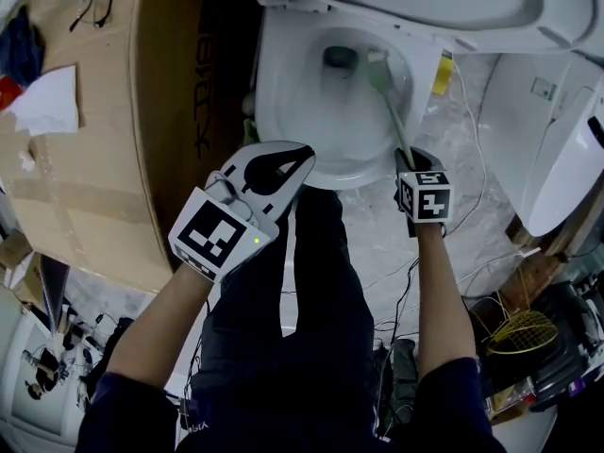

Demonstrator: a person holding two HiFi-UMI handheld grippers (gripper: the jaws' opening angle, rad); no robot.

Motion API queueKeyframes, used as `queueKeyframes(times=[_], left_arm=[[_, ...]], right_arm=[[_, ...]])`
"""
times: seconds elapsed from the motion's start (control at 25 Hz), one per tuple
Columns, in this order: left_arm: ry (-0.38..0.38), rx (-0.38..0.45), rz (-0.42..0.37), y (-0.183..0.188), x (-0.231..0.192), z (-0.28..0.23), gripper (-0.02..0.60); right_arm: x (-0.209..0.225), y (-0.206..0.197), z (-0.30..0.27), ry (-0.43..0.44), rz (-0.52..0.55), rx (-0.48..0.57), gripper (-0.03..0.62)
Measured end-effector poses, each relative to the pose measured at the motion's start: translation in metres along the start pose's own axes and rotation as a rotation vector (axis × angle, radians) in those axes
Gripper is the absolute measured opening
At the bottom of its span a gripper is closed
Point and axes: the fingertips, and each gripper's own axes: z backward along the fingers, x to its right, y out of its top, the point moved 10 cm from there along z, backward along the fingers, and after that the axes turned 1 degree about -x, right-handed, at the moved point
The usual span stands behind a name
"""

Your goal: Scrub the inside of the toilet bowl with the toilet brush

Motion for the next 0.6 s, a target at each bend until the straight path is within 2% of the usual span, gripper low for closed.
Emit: queueKeyframes(times=[0.6], left_arm=[[-0.016, -0.012, -0.023, -0.015, 0.016, 0.006, 0.035]], right_arm=[[-0.029, -0.052, 0.004, 0.033, 0.002, -0.054, 0.057]])
